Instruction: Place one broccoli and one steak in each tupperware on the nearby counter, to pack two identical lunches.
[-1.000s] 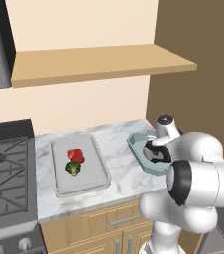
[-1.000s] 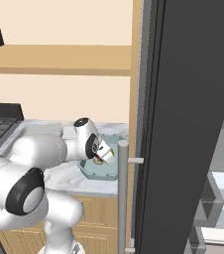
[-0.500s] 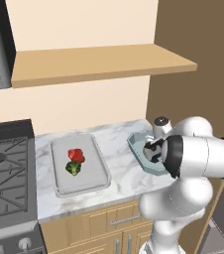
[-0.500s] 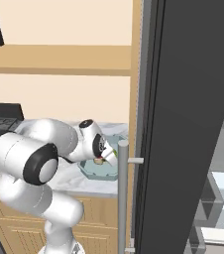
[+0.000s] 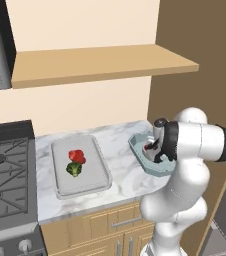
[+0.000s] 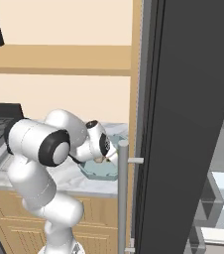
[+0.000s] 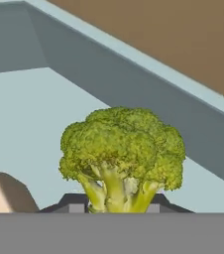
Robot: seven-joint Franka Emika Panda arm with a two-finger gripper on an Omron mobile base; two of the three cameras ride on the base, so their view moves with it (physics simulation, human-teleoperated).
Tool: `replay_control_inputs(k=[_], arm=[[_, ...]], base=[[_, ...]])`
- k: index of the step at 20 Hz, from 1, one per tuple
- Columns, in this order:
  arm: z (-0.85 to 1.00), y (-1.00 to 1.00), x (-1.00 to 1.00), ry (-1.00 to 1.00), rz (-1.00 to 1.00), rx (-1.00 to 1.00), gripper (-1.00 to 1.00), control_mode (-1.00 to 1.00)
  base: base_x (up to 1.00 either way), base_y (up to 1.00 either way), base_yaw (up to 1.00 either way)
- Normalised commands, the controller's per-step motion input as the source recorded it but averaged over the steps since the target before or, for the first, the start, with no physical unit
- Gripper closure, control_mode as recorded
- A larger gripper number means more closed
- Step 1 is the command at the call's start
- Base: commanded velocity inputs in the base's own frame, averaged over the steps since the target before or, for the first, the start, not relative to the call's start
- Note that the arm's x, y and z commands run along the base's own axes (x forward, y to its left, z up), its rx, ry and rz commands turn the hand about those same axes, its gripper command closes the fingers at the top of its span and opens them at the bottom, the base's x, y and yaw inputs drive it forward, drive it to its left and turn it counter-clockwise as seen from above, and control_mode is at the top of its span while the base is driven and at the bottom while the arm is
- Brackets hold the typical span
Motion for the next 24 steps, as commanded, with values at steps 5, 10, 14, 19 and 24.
replay_control_inputs(k=[5, 10, 14, 19, 24], arm=[[0.0, 0.0, 0.17, 0.0, -0.06, 0.0, -1.0, -1.0], [0.2, 0.0, -0.09, 0.04, -0.1, 0.0, -1.0, -1.0], [0.62, 0.0, -0.48, 0.04, -0.14, 0.0, -1.0, -1.0], [0.77, 0.0, -0.73, 0.0, -0.14, 0.0, -1.0, -1.0], [0.6, 0.3, -1.0, 0.0, -0.12, -0.01, -1.0, -1.0]], base=[[0.0, 0.0, 0.0], [0.0, 0.0, 0.0], [0.0, 0.0, 0.0], [0.0, 0.0, 0.0], [0.0, 0.0, 0.0]])
